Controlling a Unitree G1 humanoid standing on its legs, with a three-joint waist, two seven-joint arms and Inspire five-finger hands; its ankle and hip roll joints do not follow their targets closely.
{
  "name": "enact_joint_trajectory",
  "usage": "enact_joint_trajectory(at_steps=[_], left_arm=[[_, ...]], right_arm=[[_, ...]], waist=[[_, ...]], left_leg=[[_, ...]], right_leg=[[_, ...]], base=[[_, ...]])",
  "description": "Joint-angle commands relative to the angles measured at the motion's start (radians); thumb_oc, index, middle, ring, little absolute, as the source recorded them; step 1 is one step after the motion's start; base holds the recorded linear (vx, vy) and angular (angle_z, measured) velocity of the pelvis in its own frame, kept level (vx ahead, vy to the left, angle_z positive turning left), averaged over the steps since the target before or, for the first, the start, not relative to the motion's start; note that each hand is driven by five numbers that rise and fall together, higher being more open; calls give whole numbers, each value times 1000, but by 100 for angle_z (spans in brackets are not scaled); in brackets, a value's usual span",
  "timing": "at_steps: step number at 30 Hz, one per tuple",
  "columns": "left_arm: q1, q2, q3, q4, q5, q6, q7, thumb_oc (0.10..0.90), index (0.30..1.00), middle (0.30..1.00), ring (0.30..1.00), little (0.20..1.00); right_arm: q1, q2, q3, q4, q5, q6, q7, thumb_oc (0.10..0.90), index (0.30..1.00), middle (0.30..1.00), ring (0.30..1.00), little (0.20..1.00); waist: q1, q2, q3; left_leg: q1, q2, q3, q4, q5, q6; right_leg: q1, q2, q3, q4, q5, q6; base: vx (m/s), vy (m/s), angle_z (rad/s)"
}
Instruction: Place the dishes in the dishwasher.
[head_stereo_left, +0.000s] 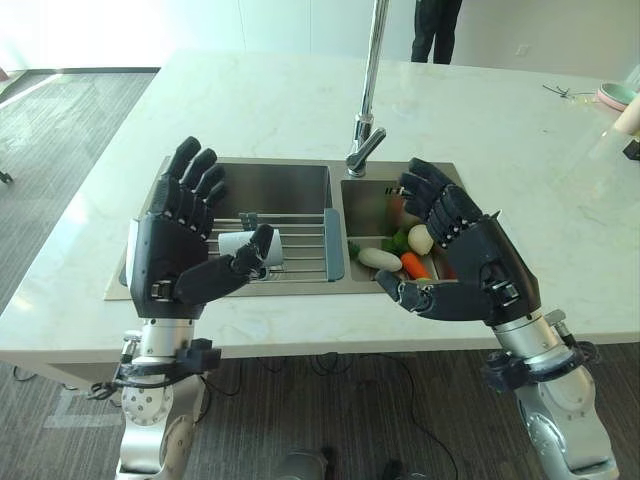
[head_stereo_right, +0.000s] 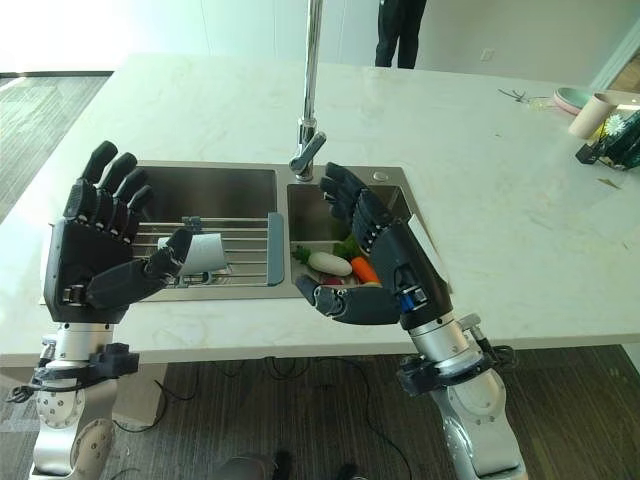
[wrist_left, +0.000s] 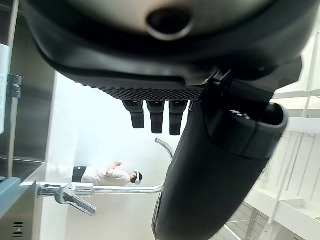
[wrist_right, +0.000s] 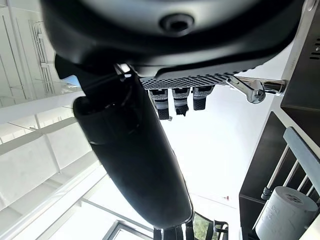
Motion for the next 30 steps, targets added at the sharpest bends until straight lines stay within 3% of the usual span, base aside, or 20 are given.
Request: enact_joint_trajectory(at_steps=[1, 9, 10, 22, 26, 30], left_arm=[[-59, 21, 45, -114, 27, -70, -8, 800, 900, 900, 900, 900], [-50, 23, 45, -103, 20, -54, 0, 800, 900, 900, 900, 900], [-2, 48, -43, -115, -132, 9, -91, 800, 900, 900, 900, 900], [-16, 54, -41, -105, -80, 3, -31, 800, 900, 900, 900, 900], [-38, 66, -31, -89, 26, -8, 29, 800, 900, 900, 900, 900], [-70, 122, 32, -73, 182, -59, 87, 800, 900, 900, 900, 900]], right_arm=[[-86, 18, -6, -66, -6, -92, -13, 800, 900, 900, 900, 900], [-83, 7, -8, -62, -6, -92, -10, 800, 900, 900, 900, 900], [90, -51, -109, -35, 117, -71, -94, 800, 900, 900, 900, 900], [80, -50, -91, -39, 94, -54, -118, 800, 900, 900, 900, 900], [66, -58, -92, -30, 72, -43, -130, 800, 900, 900, 900, 900], [49, -82, -118, -27, 85, -8, -117, 800, 900, 900, 900, 900]], waist=[[6, 10, -31], [10, 9, -34], [-95, -5, -22], [-102, 8, -29], [-106, 10, -36], [-111, 21, -37]], left_leg=[[68, 61, 29, -62, -104, -48], [61, 71, 38, -62, -96, -54], [70, 101, 94, -62, -117, -71], [97, 100, 139, -62, -129, -62], [100, 103, 156, -62, -133, -63], [113, 107, 163, -62, -136, -62]], right_leg=[[37, -44, -39, 59, -67, 77], [42, -43, -46, 59, -85, 75], [-89, -2, 25, 59, -70, 67], [-71, -13, 14, 59, -70, 80], [-72, -16, 11, 59, -71, 81], [-51, -17, 3, 59, -81, 81]], base=[[0, 0, 0], [-1, -3, 1], [-22, -19, 4], [14, -27, 0], [17, -25, 4], [33, 2, 2]])
